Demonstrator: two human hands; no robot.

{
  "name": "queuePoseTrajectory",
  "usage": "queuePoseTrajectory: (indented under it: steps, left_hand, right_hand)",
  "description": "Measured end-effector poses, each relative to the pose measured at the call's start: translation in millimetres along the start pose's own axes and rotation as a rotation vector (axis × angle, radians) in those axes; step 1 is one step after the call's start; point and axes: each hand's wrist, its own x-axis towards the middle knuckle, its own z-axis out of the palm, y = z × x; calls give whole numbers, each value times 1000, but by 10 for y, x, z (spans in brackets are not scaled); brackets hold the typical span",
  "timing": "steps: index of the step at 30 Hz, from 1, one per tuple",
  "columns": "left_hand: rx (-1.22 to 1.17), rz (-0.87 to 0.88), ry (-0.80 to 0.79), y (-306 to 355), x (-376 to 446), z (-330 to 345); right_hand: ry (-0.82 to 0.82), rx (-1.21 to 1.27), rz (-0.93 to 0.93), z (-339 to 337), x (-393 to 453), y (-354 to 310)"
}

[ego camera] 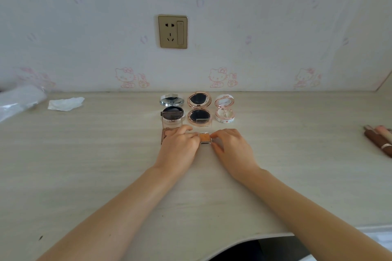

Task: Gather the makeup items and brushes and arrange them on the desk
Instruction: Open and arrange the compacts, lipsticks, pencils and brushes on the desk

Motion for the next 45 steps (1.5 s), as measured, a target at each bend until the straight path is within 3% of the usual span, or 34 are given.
queuePoseTrajectory:
  steps: [9, 16, 22, 30, 45]
  left_hand:
    - [19, -9, -33, -7, 8, 11]
    - [-54, 44, 95, 100, -24, -116]
    - [-109, 101, 101, 345, 17, -171]
    - [-215, 216, -31, 999, 143, -49]
    - [-341, 554, -75, 2777, 897, 483]
  right_hand:
    - [-35, -34, -6, 9, 43, 23]
    - [-41, -25, -22, -84, -22, 24]
    - [-18, -147, -28, -357, -241, 245]
    - [-18, -350, 6, -823, -742, 785]
    - [132, -461, 292, -2007, -1664, 2200]
